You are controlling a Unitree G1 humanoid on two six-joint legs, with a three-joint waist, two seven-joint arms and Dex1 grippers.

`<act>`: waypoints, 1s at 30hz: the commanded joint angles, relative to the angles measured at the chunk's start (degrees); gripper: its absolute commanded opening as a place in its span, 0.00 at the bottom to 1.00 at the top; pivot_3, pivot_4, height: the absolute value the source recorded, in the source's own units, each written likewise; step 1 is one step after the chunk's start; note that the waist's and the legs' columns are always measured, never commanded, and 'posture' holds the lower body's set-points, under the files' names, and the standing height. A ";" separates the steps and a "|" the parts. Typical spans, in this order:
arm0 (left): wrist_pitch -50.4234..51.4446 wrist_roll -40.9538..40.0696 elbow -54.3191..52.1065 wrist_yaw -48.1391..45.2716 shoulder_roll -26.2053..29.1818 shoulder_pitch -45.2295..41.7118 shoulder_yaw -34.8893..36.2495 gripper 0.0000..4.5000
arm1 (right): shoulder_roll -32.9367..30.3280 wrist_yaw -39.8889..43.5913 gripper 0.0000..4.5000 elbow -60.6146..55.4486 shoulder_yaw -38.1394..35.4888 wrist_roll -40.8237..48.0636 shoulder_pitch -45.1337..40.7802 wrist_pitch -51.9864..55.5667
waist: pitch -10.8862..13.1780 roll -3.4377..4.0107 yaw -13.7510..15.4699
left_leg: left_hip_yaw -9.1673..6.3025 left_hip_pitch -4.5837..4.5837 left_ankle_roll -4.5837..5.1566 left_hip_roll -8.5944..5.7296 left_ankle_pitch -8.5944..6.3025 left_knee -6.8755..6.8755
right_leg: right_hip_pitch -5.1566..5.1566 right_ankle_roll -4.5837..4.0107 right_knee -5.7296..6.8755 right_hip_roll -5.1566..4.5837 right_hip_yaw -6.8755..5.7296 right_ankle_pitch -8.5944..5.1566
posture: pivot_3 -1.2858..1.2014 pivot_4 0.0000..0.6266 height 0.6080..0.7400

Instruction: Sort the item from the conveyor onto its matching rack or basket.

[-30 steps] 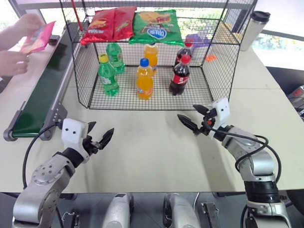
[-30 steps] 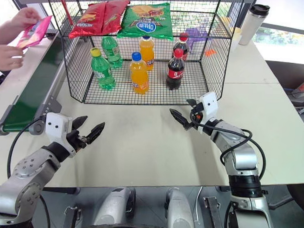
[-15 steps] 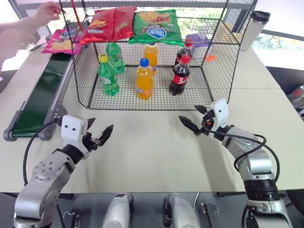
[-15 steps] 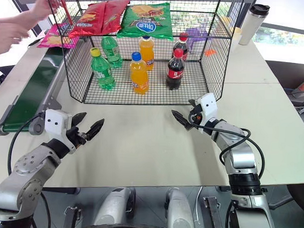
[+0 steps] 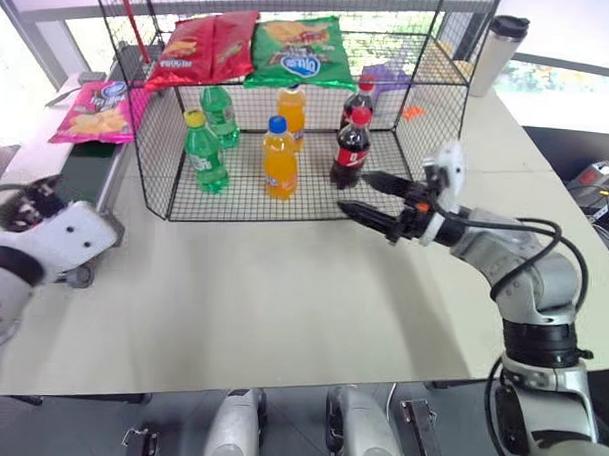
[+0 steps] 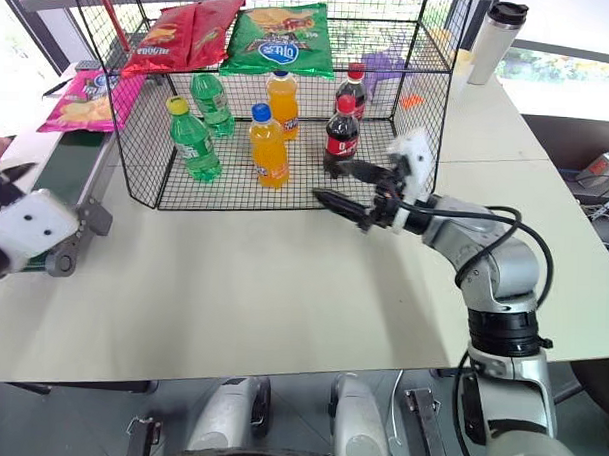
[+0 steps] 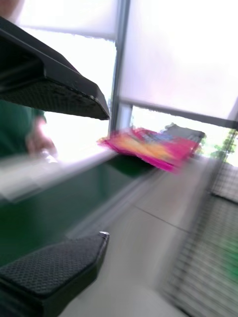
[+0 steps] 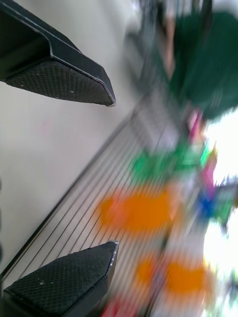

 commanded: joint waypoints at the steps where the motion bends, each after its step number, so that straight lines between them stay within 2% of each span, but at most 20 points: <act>1: -7.05 9.20 4.44 1.77 1.53 2.36 2.52 0.84 | 1.74 -0.28 0.99 -4.20 2.89 1.99 -2.08 1.21 | -0.01 -0.01 0.14 | 0.01 -0.01 0.00 0.01 0.00 -0.07 | -0.02 -0.01 -0.08 0.00 0.00 0.00 | 0.52 0.24 1.00; 11: -12.95 15.22 12.83 2.71 -1.67 -1.21 0.03 0.84 | 0.68 -0.59 0.99 -3.93 4.52 -0.16 -1.46 -0.12 | -0.01 -0.03 0.45 | 0.32 -0.22 0.00 -0.03 0.00 -0.21 | -0.28 0.03 -0.22 -0.19 0.02 0.04 | 0.52 0.24 1.00; 30: -15.01 18.60 21.33 3.78 -5.78 -12.70 -9.79 0.84 | -0.21 -3.30 0.99 -4.90 3.59 -2.80 0.39 -2.20 | -0.04 -0.07 0.67 | 0.33 -0.15 0.01 -0.01 0.02 -0.13 | -0.26 0.27 0.03 -0.13 0.02 0.19 | 0.52 0.24 1.00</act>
